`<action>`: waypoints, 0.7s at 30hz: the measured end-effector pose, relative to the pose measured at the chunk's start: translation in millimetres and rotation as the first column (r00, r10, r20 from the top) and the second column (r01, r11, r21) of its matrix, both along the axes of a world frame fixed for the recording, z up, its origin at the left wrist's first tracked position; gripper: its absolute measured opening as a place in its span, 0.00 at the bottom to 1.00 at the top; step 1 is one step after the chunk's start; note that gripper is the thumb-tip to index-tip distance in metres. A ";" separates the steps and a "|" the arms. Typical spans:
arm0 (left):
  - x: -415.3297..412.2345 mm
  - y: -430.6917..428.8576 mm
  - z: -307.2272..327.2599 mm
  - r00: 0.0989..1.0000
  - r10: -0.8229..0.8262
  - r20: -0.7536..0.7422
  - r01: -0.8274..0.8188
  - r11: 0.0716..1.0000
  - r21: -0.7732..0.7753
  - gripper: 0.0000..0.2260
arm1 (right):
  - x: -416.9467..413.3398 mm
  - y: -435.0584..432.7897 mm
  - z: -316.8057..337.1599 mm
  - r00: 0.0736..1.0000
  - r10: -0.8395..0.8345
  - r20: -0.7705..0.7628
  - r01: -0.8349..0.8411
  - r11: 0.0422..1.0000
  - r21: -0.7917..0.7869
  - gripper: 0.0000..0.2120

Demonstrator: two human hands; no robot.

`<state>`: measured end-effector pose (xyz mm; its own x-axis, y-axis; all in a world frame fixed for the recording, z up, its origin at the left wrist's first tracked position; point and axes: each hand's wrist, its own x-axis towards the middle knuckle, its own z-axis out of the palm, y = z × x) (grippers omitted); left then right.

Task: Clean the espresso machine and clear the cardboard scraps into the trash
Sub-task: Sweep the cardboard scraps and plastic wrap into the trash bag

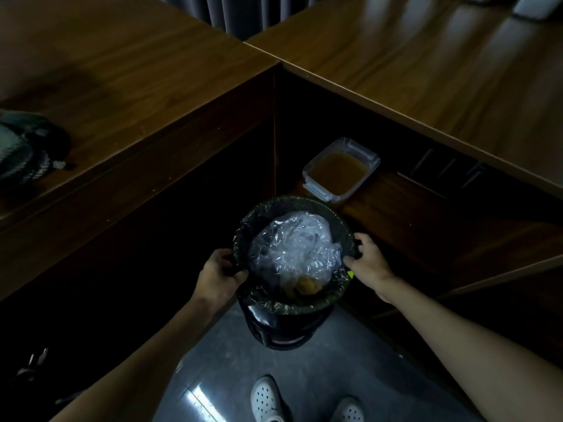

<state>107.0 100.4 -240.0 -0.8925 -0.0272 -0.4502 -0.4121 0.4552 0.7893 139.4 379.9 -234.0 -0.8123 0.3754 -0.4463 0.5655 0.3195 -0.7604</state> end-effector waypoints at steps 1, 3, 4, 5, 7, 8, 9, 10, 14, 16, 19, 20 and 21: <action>-1.9 -1.5 1.8 1.000 -0.022 -0.005 0.021 0.999 -0.036 0.24 | -1.2 0.7 4.3 1.000 0.011 -0.005 -0.011 1.000 0.028 0.25; -7.1 -4.4 7.5 0.999 -0.043 -0.029 0.041 0.996 -0.073 0.26 | -7.2 1.8 13.0 0.999 0.030 -0.016 -0.028 0.995 0.092 0.24; -10.3 -5.8 13.8 0.998 -0.047 -0.049 0.043 0.996 -0.072 0.26 | -12.4 1.9 18.7 0.999 0.048 -0.019 -0.044 0.989 0.140 0.24; -14.4 -7.3 19.6 0.997 -0.045 -0.065 0.041 0.997 -0.064 0.25 | -17.9 1.8 24.6 0.998 0.064 -0.016 -0.060 0.983 0.176 0.23; -23.4 -12.8 38.7 0.995 -0.027 -0.099 0.025 0.999 -0.019 0.21 | -32.7 -2.5 40.8 0.995 0.097 -0.022 -0.090 0.975 0.204 0.22; -28.8 -17.0 49.8 0.992 -0.022 -0.126 0.023 1.000 0.007 0.18 | -40.7 -7.5 51.2 0.992 0.120 -0.034 -0.112 0.976 0.185 0.21; -34.7 -21.5 62.5 0.986 -0.021 -0.165 0.026 0.999 0.028 0.15 | -48.9 -13.9 62.1 0.987 0.154 -0.053 -0.144 0.976 0.163 0.21; -40.1 -26.4 76.7 0.977 -0.018 -0.211 0.027 0.999 0.040 0.12 | -57.6 -21.8 73.3 0.976 0.198 -0.085 -0.183 0.970 0.160 0.20; -58.2 -47.9 148.9 0.922 -0.002 -0.386 0.023 0.998 0.051 0.07 | -93.3 -68.8 126.9 0.896 0.358 -0.264 -0.270 0.910 0.315 0.15; -63.1 -60.4 186.7 0.897 0.009 -0.441 0.014 0.999 0.047 0.07 | -108.9 -99.4 157.8 0.823 0.442 -0.357 -0.319 0.879 0.355 0.12; -63.6 -86.0 231.1 0.830 0.016 -0.557 -0.022 1.000 -0.004 0.05 | -124.3 -148.9 195.1 0.711 0.538 -0.453 -0.386 0.837 0.389 0.12; -62.9 -96.6 240.5 0.791 0.012 -0.611 -0.051 0.998 -0.046 0.06 | -127.3 -165.8 203.7 0.669 0.573 -0.474 -0.416 0.816 0.401 0.13; -62.6 -108.0 247.2 0.748 -0.004 -0.664 -0.096 0.989 -0.114 0.06 | -130.5 -182.0 211.2 0.624 0.612 -0.486 -0.450 0.790 0.417 0.13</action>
